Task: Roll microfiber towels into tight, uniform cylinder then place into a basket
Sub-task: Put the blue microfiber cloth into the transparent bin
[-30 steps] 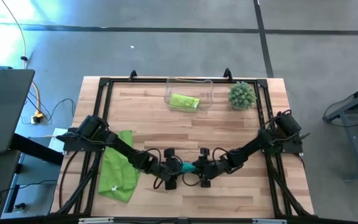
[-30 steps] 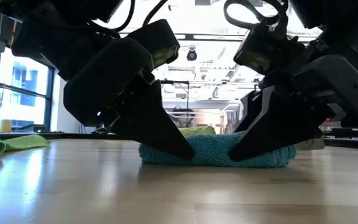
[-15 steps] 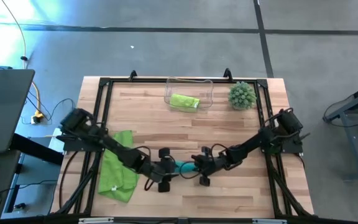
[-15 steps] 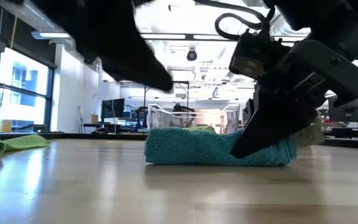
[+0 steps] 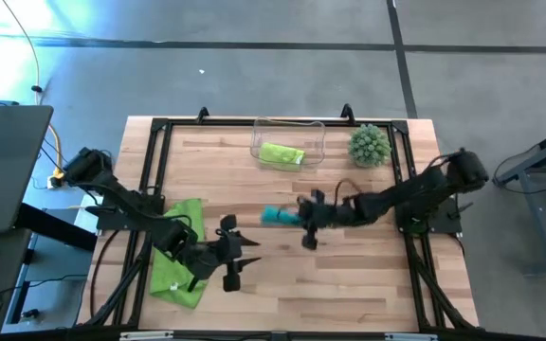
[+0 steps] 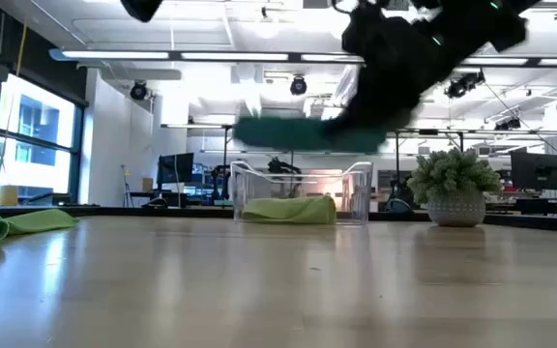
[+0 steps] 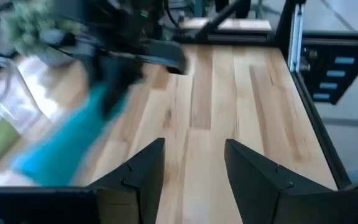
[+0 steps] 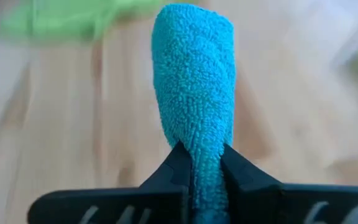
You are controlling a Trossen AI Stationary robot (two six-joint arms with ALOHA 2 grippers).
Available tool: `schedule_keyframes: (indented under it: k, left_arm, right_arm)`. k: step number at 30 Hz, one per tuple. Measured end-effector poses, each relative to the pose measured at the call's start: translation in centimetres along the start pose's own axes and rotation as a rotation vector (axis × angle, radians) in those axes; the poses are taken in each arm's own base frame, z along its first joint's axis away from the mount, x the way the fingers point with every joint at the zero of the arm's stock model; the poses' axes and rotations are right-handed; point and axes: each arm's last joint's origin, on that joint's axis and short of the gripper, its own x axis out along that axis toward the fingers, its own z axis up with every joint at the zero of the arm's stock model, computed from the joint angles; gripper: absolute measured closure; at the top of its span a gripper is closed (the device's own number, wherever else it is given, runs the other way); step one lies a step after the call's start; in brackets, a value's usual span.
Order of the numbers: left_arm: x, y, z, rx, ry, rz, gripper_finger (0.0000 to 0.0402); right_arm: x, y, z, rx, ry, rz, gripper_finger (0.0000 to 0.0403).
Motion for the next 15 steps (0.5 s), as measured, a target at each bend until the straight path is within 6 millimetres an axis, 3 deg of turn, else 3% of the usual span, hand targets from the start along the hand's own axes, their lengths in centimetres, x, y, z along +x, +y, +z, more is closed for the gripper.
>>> schedule_keyframes:
  k: [7, 10, 15]
  left_arm:
    - [-0.2, 0.0, 0.0, 0.044, -0.002, 0.017, 0.0245]
    - [-0.1, 0.2, -0.3, 0.063, 0.022, 0.034, 0.0245]
    - [-0.1, 0.5, -0.5, 0.087, 0.047, 0.057, 0.0245]
  right_arm:
    - [-2.1, -6.5, 3.9, -0.008, -0.156, -0.216, 0.0393]
    - [-1.8, -9.5, 4.3, -0.023, -0.123, -0.304, 0.0393]
    - [-1.0, -14.1, 5.7, -0.017, -0.043, -0.306, 0.0393]
